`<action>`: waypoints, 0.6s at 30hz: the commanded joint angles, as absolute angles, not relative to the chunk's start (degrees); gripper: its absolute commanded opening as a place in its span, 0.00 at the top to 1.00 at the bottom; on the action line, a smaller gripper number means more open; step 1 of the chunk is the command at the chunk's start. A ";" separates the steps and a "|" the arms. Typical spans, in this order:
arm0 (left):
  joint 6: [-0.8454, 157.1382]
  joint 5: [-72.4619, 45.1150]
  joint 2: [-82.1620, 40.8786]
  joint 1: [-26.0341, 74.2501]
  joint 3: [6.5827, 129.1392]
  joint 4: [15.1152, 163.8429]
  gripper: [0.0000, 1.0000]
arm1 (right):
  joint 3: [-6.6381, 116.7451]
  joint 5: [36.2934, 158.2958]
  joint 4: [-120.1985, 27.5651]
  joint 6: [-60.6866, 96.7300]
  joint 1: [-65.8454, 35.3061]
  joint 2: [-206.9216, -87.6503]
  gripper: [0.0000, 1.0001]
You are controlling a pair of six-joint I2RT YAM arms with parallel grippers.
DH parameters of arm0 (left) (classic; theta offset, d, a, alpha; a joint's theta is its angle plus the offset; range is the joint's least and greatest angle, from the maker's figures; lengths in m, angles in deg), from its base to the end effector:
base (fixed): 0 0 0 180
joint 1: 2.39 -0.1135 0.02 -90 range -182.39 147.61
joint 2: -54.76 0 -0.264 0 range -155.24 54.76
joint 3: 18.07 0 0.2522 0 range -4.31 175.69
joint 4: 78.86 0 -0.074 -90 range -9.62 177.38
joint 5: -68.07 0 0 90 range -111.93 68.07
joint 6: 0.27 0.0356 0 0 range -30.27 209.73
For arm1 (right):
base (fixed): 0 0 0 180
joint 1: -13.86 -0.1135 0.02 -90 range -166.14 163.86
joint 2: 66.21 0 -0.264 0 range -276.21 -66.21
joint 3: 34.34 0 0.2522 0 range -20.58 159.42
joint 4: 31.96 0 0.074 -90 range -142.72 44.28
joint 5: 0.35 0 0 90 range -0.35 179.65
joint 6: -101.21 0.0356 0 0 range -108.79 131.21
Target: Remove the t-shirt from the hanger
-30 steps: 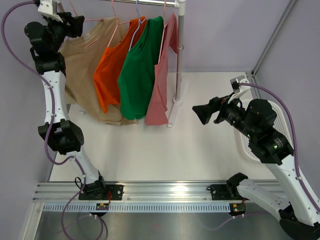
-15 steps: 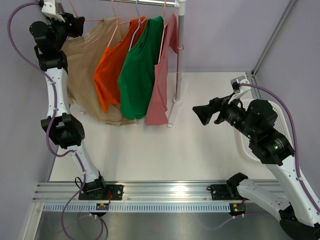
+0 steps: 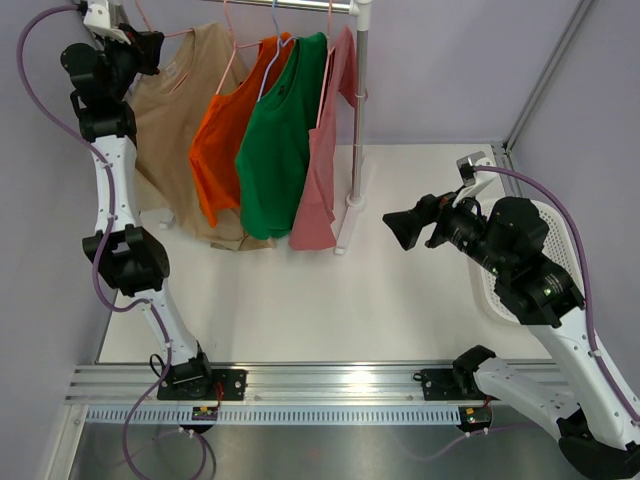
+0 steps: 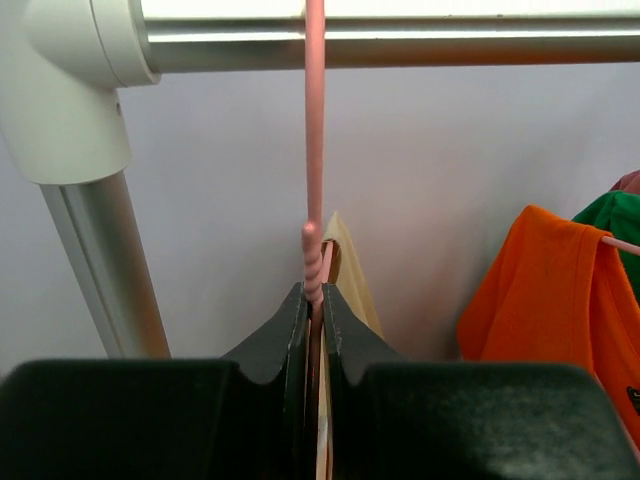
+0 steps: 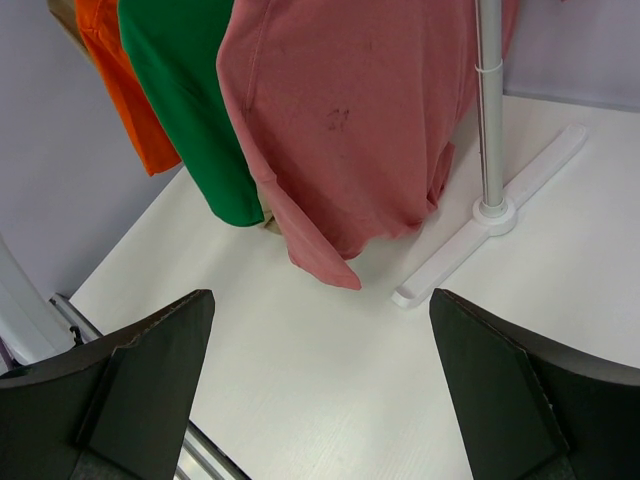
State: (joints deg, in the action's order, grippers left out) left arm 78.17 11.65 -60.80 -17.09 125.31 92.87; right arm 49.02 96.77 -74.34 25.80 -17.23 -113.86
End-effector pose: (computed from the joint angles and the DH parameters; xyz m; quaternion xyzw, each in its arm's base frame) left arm 0.4448 0.0963 0.5041 0.1044 0.5914 -0.1451 0.7863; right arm 0.1309 0.0841 0.4431 -0.1478 0.7320 0.3003 0.5935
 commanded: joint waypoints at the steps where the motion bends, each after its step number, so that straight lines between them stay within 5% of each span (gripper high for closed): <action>1: 74.53 12.96 -57.30 -17.42 128.93 99.41 0.93 | 48.85 98.44 -73.58 26.15 -17.78 -113.67 0.00; 11: 68.19 13.23 -53.96 -17.25 134.56 101.71 1.00 | 48.50 98.35 -74.11 26.32 -17.78 -113.40 0.00; 18: 71.26 2.06 -43.68 -16.98 124.46 95.91 1.00 | 49.11 98.97 -73.58 26.32 -17.70 -113.75 0.01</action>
State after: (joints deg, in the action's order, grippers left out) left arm 70.31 8.79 -50.51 -17.07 125.69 92.87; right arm 48.59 96.88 -74.32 26.26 -17.23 -113.86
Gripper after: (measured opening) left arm 0.090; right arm 0.993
